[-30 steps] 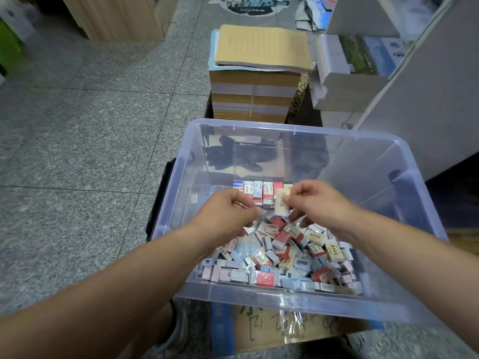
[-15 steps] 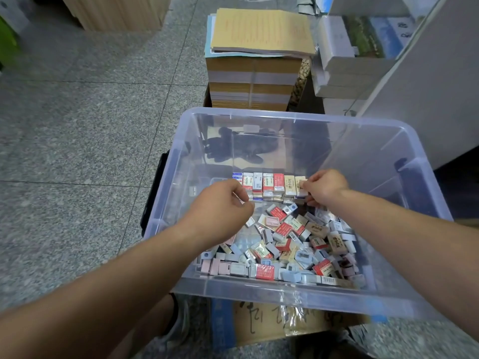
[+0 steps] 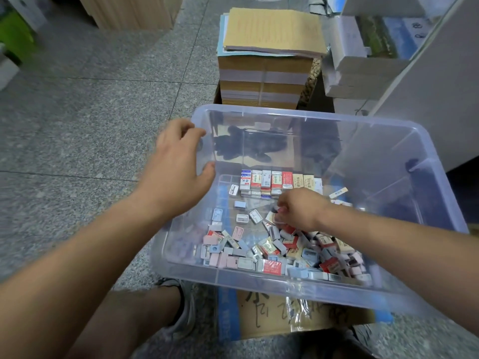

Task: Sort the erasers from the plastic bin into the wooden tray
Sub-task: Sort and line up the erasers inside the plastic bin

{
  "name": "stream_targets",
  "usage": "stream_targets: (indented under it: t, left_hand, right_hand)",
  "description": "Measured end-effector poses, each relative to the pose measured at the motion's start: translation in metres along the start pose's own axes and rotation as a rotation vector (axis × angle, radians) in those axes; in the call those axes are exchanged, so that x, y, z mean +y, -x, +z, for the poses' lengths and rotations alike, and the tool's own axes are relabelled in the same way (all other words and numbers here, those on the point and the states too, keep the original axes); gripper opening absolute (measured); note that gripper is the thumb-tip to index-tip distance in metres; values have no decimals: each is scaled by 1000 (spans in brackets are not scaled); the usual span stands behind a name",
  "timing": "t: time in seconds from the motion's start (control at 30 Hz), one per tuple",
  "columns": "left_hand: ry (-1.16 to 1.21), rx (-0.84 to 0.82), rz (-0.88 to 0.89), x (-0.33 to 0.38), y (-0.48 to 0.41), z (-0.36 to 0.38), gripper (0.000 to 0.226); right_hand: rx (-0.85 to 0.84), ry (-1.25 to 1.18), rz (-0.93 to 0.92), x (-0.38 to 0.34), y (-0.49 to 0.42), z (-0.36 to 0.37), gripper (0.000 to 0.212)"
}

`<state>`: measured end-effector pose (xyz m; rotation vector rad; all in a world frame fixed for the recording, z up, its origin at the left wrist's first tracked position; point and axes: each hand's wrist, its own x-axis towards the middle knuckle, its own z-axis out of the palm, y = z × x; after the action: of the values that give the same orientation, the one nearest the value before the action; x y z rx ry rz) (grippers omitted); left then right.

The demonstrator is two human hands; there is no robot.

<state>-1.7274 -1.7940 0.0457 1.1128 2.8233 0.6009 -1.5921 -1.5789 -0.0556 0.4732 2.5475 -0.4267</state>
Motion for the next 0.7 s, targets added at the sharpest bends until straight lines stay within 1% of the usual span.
stream_targets:
  t: [0.07,0.17,0.27,0.33,0.43,0.5,0.57,0.7]
  left_hand:
    - [40,-1,-23,0,2,4,56]
    - [69,18,-32,-1,0,5,52]
    - [72,29,-17,0,-1,6,49]
    - [86,32,-22,-1,-1,7,47]
    - [111,41,-36,-2,-1,8,44]
    - [121,42,-41,-3,-1,7,43]
    - [129,43,-43,-4,-2,7,41]
    - [135,46,-49,-3,-2,7,39]
  right_hand:
    - [-14,116,10,-7,-5,5,24]
    - [2,183,26,-13,-9,12,37]
    - [59,257,-19,-17,-10,19,36]
    - [73,286,-50,-23,-12,22,32]
    - [24,249,-79,-29,-14,23,24]
    - [-14,211,-93,-32,-16,23,24]
    - [-71,162,-84,-32,-20,21,29]
    - [-179,163,-79,-34,-29,14,36]
